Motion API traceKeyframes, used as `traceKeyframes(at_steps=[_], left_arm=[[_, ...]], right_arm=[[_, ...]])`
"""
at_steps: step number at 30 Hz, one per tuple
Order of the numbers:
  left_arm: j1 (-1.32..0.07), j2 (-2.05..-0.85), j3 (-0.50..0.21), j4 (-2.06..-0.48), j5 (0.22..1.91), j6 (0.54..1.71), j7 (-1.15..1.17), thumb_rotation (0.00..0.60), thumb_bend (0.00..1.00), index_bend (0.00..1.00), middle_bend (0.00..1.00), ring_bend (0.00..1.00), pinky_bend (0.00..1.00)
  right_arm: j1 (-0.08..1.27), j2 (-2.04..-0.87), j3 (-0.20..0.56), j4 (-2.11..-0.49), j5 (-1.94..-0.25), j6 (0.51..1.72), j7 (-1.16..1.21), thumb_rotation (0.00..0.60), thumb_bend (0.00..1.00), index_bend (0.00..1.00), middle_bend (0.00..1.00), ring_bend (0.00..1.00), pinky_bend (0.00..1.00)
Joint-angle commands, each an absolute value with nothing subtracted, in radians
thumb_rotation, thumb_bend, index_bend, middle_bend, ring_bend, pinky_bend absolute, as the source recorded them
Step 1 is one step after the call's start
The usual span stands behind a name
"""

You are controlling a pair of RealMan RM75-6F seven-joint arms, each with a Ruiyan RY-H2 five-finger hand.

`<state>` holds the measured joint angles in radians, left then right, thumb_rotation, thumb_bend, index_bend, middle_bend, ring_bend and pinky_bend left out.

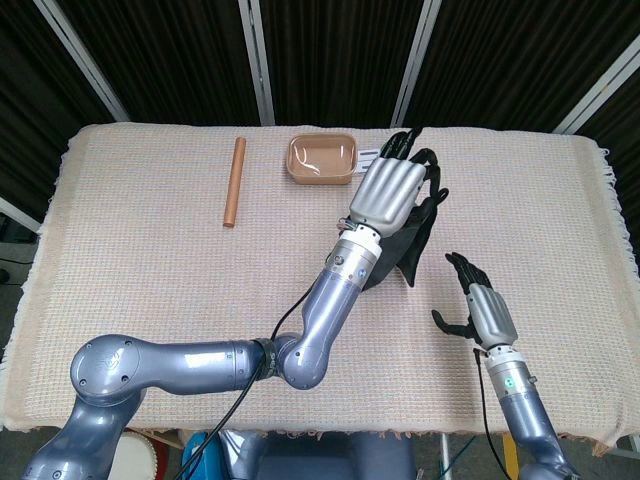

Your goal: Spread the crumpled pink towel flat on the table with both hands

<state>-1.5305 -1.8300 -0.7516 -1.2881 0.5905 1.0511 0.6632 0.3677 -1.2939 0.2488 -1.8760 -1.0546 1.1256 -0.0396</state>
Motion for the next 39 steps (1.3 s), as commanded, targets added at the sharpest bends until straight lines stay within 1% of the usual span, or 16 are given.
traceKeyframes(at_steps=[1,7,9,15,20,27,32,35,39], left_arm=[[-1.534,-1.826,-0.743,-1.292,0.584,1.056,0.656,0.6,0.5,0.57,0.27,0.02,0.07],[-1.542,-1.817,-0.727,-1.294,0.572,1.065,0.651,0.6,0.5,0.57,0.28,0.02,0.07],[-1.546,-1.816,-0.726,-1.292,0.567,1.066,0.649,0.6,0.5,0.57,0.28,0.02,0.07],[-1.557,-1.814,-0.717,-1.295,0.559,1.072,0.648,0.6,0.5,0.57,0.28,0.02,0.07],[-1.557,-1.809,-0.711,-1.301,0.551,1.077,0.645,0.6,0.5,0.57,0.28,0.02,0.07],[-1.552,-1.798,-0.694,-1.315,0.546,1.086,0.64,0.6,0.5,0.57,0.28,0.02,0.07],[-1.547,-1.79,-0.683,-1.323,0.543,1.088,0.634,0.6,0.5,0.57,0.28,0.02,0.07],[-1.547,-1.788,-0.678,-1.326,0.542,1.089,0.63,0.6,0.5,0.57,0.28,0.02,0.07],[-1.545,-1.785,-0.671,-1.33,0.543,1.089,0.624,0.6,0.5,0.57,0.28,0.02,0.08]], right_arm=[[0.396,-1.329,0.272,-1.84,-0.996,1.114,-0.057,0.6,0.35,0.0,0.0,0.0,0.0],[0.417,-1.369,0.282,-1.807,-0.918,1.105,-0.067,0.6,0.35,0.0,0.0,0.0,0.0],[0.422,-1.38,0.281,-1.802,-0.899,1.099,-0.07,0.6,0.35,0.02,0.0,0.0,0.0],[0.451,-1.445,0.287,-1.751,-0.826,1.089,-0.09,0.6,0.35,0.17,0.0,0.0,0.0],[0.474,-1.488,0.295,-1.706,-0.777,1.086,-0.113,0.6,0.35,0.27,0.0,0.0,0.0],[0.517,-1.555,0.336,-1.649,-0.707,1.097,-0.14,0.6,0.35,0.28,0.0,0.0,0.0],[0.55,-1.583,0.361,-1.633,-0.674,1.101,-0.168,0.6,0.35,0.32,0.0,0.0,0.0],[0.566,-1.599,0.366,-1.625,-0.661,1.109,-0.191,0.6,0.35,0.35,0.01,0.0,0.0],[0.586,-1.622,0.379,-1.597,-0.635,1.115,-0.21,0.6,0.35,0.44,0.08,0.0,0.0]])
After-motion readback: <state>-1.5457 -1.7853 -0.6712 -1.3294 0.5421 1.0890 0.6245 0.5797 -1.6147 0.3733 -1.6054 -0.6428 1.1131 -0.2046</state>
